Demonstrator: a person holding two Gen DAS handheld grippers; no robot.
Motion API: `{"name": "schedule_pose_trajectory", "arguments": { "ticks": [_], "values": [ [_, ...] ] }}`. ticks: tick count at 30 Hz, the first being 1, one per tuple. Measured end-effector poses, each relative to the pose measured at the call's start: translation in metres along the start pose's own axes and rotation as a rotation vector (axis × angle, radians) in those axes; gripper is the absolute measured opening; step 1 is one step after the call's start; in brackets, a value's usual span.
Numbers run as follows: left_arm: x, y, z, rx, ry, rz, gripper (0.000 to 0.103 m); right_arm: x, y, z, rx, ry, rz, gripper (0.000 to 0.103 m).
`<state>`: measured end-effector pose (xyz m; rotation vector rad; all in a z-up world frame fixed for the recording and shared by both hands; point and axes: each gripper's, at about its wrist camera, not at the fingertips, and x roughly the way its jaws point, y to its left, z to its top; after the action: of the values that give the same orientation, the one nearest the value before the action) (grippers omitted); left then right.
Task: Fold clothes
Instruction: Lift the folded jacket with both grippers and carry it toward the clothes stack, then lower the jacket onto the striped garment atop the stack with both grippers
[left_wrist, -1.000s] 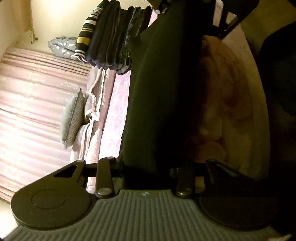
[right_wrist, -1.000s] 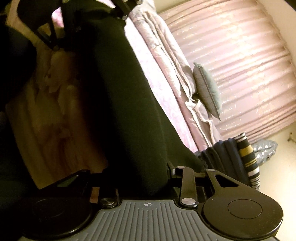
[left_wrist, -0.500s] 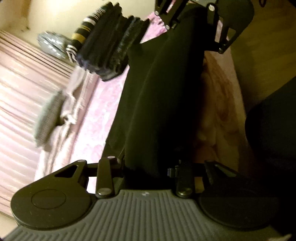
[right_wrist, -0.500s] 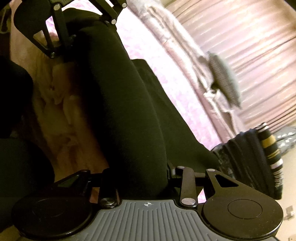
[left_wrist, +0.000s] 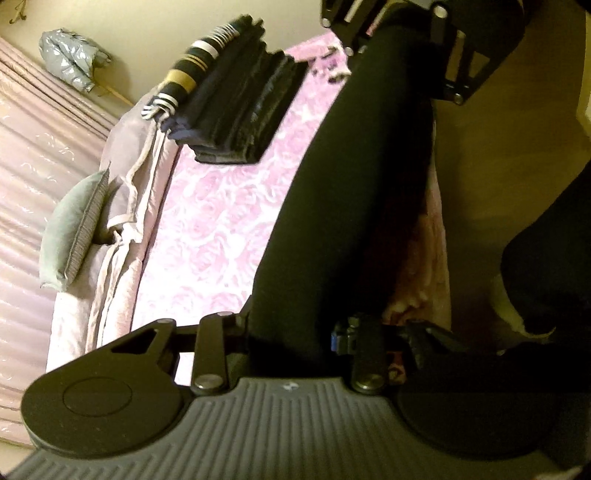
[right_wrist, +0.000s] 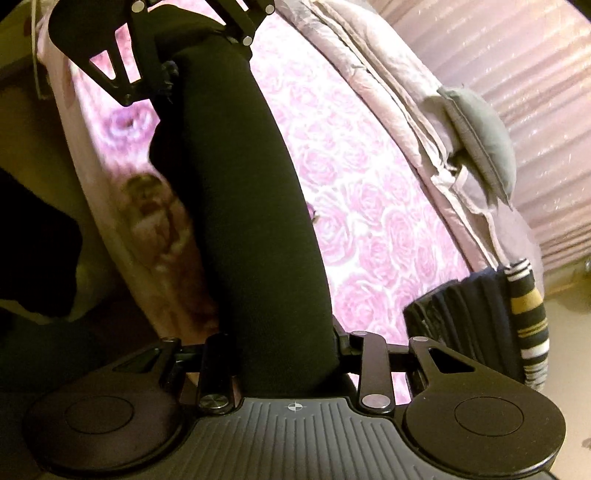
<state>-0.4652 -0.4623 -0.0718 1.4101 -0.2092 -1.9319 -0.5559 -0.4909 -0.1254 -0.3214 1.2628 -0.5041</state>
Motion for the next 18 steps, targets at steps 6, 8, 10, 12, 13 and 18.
{"name": "schedule_pose_trajectory", "arguments": {
  "ticks": [6, 8, 10, 12, 13, 18],
  "values": [
    [-0.026, 0.06, 0.019, 0.043, -0.082, -0.004, 0.031, -0.043, -0.044, 0.024, 0.069, 0.016, -0.052, 0.033],
    [-0.027, 0.083, 0.033, 0.082, -0.128, 0.024, 0.031, -0.053, -0.06, 0.03, 0.09, 0.018, -0.104, 0.033],
    [-0.028, 0.106, 0.049, 0.12, -0.178, 0.052, 0.031, -0.063, -0.081, 0.033, 0.114, 0.015, -0.16, 0.033],
    [-0.03, 0.128, 0.066, 0.156, -0.229, 0.08, 0.031, -0.076, -0.106, 0.033, 0.14, 0.012, -0.218, 0.033],
    [-0.029, 0.14, 0.078, 0.165, -0.256, 0.093, 0.031, -0.082, -0.119, 0.032, 0.152, 0.009, -0.246, 0.033],
    [-0.016, 0.197, 0.144, 0.199, -0.358, 0.152, 0.031, -0.106, -0.204, 0.013, 0.181, -0.014, -0.361, 0.033]
  ]
}}
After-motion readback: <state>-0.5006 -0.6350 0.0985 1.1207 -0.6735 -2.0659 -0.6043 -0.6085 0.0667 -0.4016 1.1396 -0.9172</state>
